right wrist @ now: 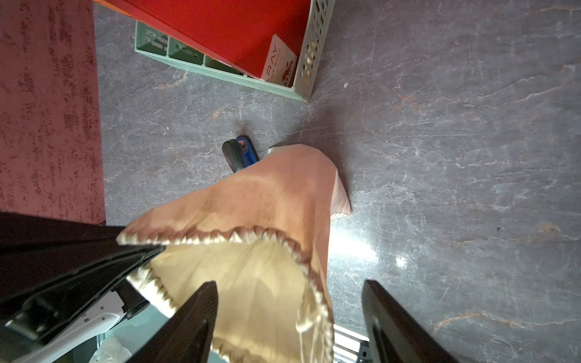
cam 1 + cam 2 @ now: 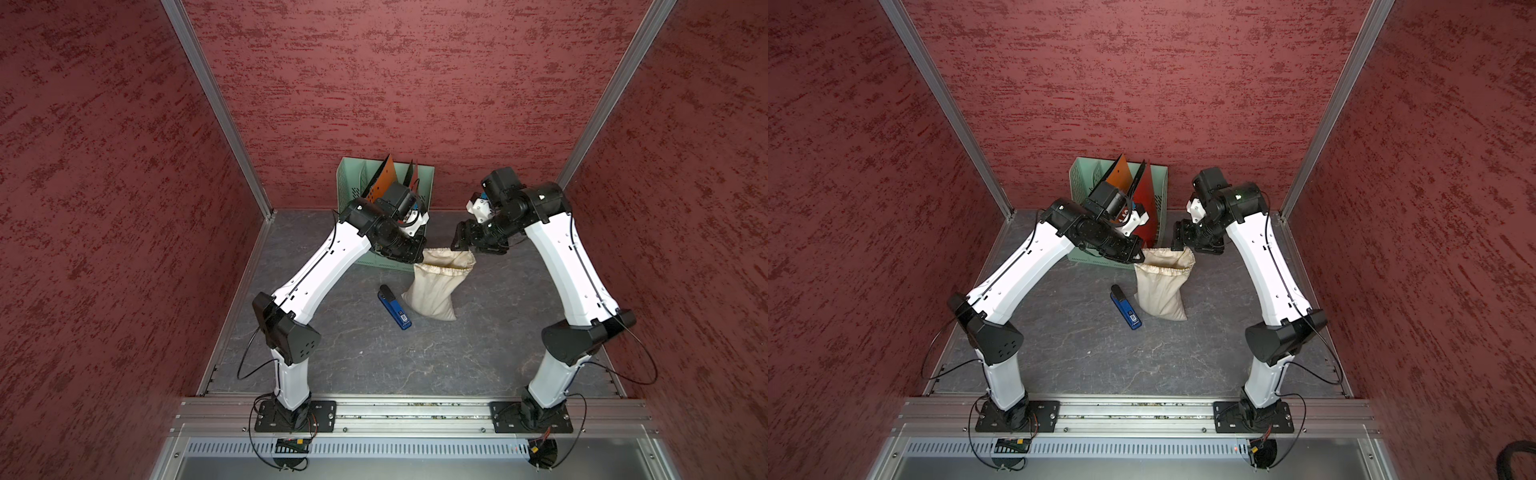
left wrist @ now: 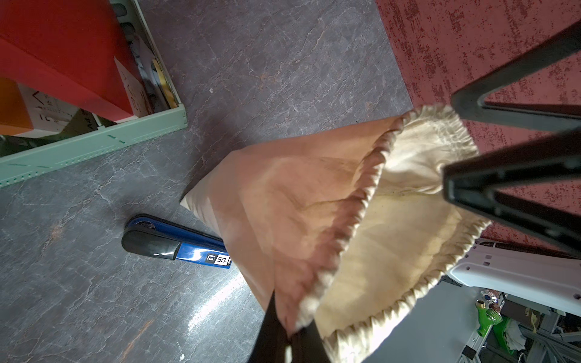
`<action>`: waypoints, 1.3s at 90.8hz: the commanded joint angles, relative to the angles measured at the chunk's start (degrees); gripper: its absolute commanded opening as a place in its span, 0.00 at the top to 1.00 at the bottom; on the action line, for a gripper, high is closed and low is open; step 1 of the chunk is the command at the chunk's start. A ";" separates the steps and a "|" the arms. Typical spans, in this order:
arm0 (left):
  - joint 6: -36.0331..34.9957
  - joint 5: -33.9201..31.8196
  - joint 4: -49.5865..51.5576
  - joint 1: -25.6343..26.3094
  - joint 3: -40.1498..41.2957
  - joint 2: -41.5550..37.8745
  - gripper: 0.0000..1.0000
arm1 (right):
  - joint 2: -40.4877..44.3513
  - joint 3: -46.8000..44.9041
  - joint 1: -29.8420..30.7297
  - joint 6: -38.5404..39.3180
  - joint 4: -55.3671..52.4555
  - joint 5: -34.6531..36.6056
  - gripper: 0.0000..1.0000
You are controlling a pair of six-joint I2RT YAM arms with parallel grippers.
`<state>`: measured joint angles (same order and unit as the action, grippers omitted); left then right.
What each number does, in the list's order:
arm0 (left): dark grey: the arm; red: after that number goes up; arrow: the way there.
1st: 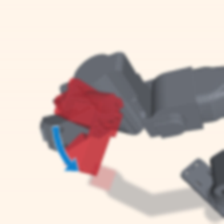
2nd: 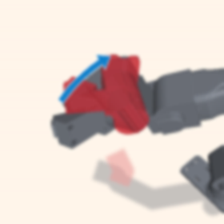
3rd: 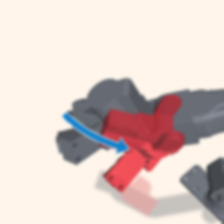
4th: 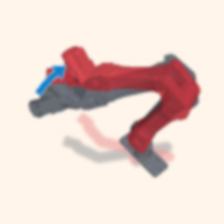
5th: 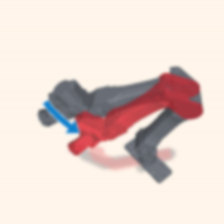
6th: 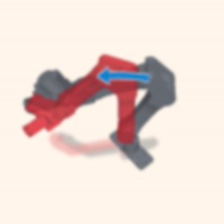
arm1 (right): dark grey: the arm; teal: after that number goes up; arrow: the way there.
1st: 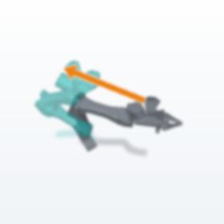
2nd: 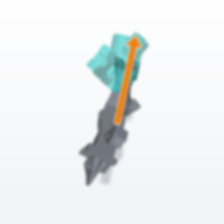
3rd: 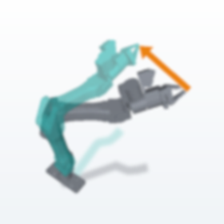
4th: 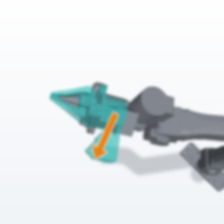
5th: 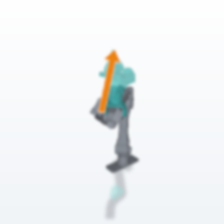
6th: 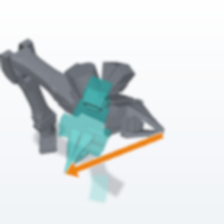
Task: Close the soil bag
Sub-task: Adjust the soil bag at the center of the board.
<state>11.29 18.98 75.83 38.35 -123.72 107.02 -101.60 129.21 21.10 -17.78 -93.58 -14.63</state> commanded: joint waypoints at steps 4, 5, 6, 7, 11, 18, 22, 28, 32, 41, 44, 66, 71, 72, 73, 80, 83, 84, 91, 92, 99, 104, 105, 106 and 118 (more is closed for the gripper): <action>-0.04 -0.04 -0.30 -0.19 -1.70 -1.03 0.93 | 2.78 -4.82 -0.31 0.31 -3.53 -1.26 0.23; -0.04 -0.06 -0.27 -0.20 -1.83 -1.03 0.93 | 3.10 -5.36 -0.33 0.30 -3.40 -1.22 0.24; -0.04 -0.03 -0.22 -0.20 -1.94 -0.98 0.93 | 3.22 -5.89 -0.30 0.29 -3.30 -1.16 0.24; -0.04 -0.06 -0.23 -0.20 -2.08 -0.96 0.93 | 3.46 -6.42 -0.29 0.34 -3.24 -1.13 0.24; -0.03 -0.08 -0.02 -0.20 -2.44 -0.82 0.93 | 4.07 -8.38 -0.27 0.38 -2.69 -1.35 0.25; -0.04 -0.01 0.34 -0.21 -2.81 -0.77 0.93 | 4.76 -11.33 -0.32 0.23 -1.40 -2.30 0.28; -0.04 0.00 0.44 -0.14 -2.83 -0.80 0.91 | 4.81 -12.19 -0.20 0.02 -0.64 -2.77 0.31; -0.19 0.08 0.56 -0.02 -2.88 -0.77 0.88 | 4.64 -12.57 0.00 -0.67 0.65 -3.53 0.40; -0.30 -0.16 0.89 0.12 -3.27 -0.57 0.85 | 4.54 -12.46 0.26 -1.36 1.69 -3.94 0.50; -0.89 -0.26 2.08 0.48 -5.09 0.27 0.69 | 3.76 -11.17 1.74 -2.69 3.08 -4.24 0.75; -1.09 -0.37 2.65 0.73 -5.91 0.90 0.63 | 3.57 -10.76 2.35 -2.92 3.35 -4.27 0.81; -2.61 -4.73 11.23 2.61 -17.18 7.63 0.00 | 3.00 -9.94 5.34 -3.91 3.62 -4.12 0.94; -3.11 -6.71 14.28 3.05 -20.07 9.73 0.00 | 3.09 -9.86 5.33 -3.92 3.60 -3.87 0.94; -3.16 -7.18 14.75 3.14 -20.47 10.11 0.00 | 3.08 -9.81 5.38 -3.97 3.55 -3.76 0.95; -3.22 -7.45 15.07 3.18 -20.71 10.34 0.00 | 3.08 -9.79 5.41 -3.99 3.48 -3.70 0.95; -3.42 -9.11 15.84 3.39 -20.07 10.58 0.00 | 3.20 -9.59 5.33 -3.90 3.15 -3.37 0.95; -3.40 -9.67 16.10 3.44 -19.91 10.60 0.00 | 3.17 -9.59 5.37 -3.97 3.10 -3.16 0.95; -3.44 -9.85 16.15 3.51 -19.90 10.59 0.00 | 3.12 -9.59 5.36 -3.95 2.99 -3.10 0.95; -3.47 -10.28 16.36 3.73 -19.72 10.44 0.00 | 3.00 -9.63 5.43 -4.02 2.88 -2.76 0.96; -3.51 -10.32 16.45 3.74 -19.72 10.38 0.00 | 3.00 -9.65 5.39 -4.02 2.88 -2.72 0.96; -3.56 -10.70 16.54 4.13 -19.52 10.00 0.00 | 2.96 -9.61 5.39 -4.25 3.12 -2.80 0.96; -3.61 -11.18 16.82 4.17 -18.99 9.88 0.00 | 2.95 -9.54 5.44 -4.41 3.31 -2.78 0.97; -3.63 -11.30 16.90 4.18 -18.83 9.88 0.01 | 3.02 -9.52 5.44 -4.39 3.31 -2.69 0.97; -3.68 -11.41 16.98 4.14 -18.61 9.83 0.01 | 3.00 -9.51 5.44 -4.42 3.31 -2.60 0.97; -3.47 -13.04 17.74 4.20 -16.86 9.06 0.24 | 3.02 -10.03 5.34 -4.33 2.82 -1.20 0.98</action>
<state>8.60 8.40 92.07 42.26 -141.99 117.78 -98.24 117.75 26.37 -21.89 -91.00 -17.74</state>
